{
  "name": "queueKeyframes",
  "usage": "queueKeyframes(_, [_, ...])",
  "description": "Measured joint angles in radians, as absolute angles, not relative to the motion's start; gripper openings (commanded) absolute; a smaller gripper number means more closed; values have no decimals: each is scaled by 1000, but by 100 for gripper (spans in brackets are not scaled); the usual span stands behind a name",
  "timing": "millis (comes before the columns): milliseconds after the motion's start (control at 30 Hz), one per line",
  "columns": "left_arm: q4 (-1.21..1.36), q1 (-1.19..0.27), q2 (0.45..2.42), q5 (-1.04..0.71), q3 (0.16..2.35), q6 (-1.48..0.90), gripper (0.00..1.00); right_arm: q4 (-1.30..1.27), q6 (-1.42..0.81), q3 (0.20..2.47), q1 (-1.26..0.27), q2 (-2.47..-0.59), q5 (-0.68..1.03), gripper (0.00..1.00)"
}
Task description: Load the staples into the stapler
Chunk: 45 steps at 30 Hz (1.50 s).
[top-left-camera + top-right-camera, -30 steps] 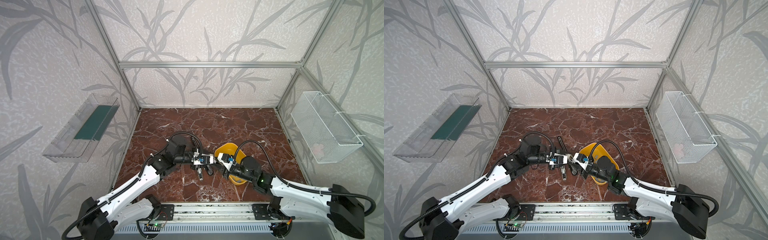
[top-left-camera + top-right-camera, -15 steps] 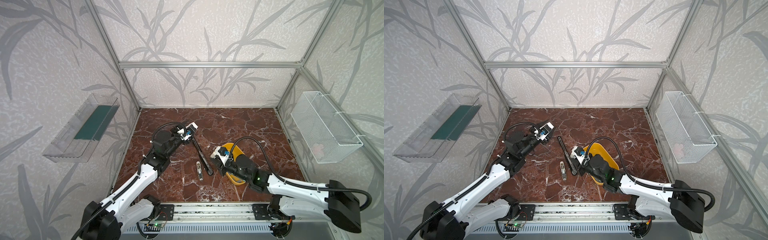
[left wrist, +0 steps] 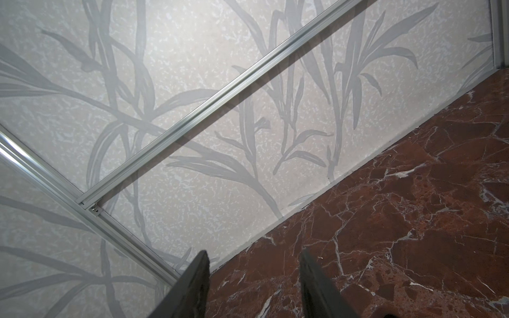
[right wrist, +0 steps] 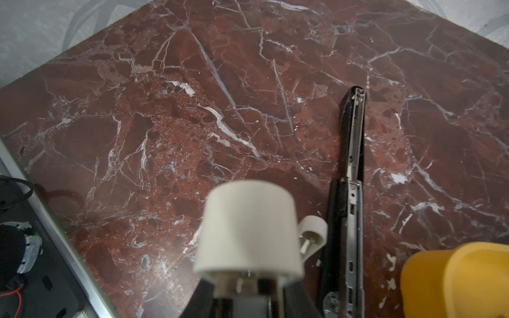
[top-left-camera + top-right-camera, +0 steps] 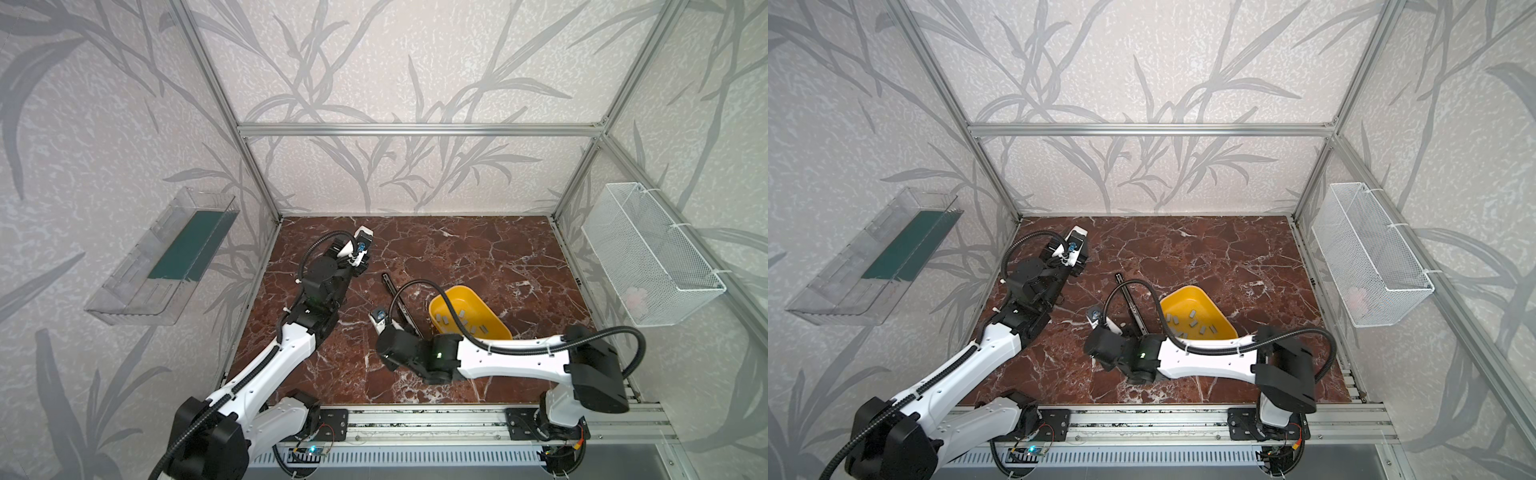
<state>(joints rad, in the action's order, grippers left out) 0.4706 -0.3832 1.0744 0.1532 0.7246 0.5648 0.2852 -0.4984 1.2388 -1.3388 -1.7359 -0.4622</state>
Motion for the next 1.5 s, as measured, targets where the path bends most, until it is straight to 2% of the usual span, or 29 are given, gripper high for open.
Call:
queueKeyframes(133, [487, -356, 1074, 205, 725, 553, 57, 427, -657, 1375, -1343, -1850, -479, 0])
queueKeyframes(333, [487, -292, 1089, 279, 741, 502, 57, 508, -791, 1433, -1340, -1950, -501, 0])
queueKeyframes(733, [509, -263, 1095, 253, 746, 477, 57, 551, -910, 1533, -1340, -2095, -523, 0])
queueKeyframes(867, [509, -263, 1093, 236, 746, 477, 56, 552, -931, 1562, -1340, -2146, -527, 6])
queueKeyframes(1067, [509, -263, 1088, 212, 746, 478, 56, 556, -950, 1598, -1338, -2209, -528, 7])
queueKeyframes(1167, [509, -263, 1086, 203, 746, 478, 56, 556, -960, 1602, -1338, -2215, -533, 14])
queueKeyframes(1300, [509, -263, 1084, 189, 745, 478, 55, 556, -975, 1602, -1335, -2216, -543, 16])
queueKeyframes(1367, [510, -263, 1081, 182, 745, 479, 55, 553, -977, 1600, -1333, -2215, -548, 22])
queueKeyframes(1500, [517, -263, 1073, 165, 741, 479, 55, 534, -973, 1581, -1332, -2211, -563, 50])
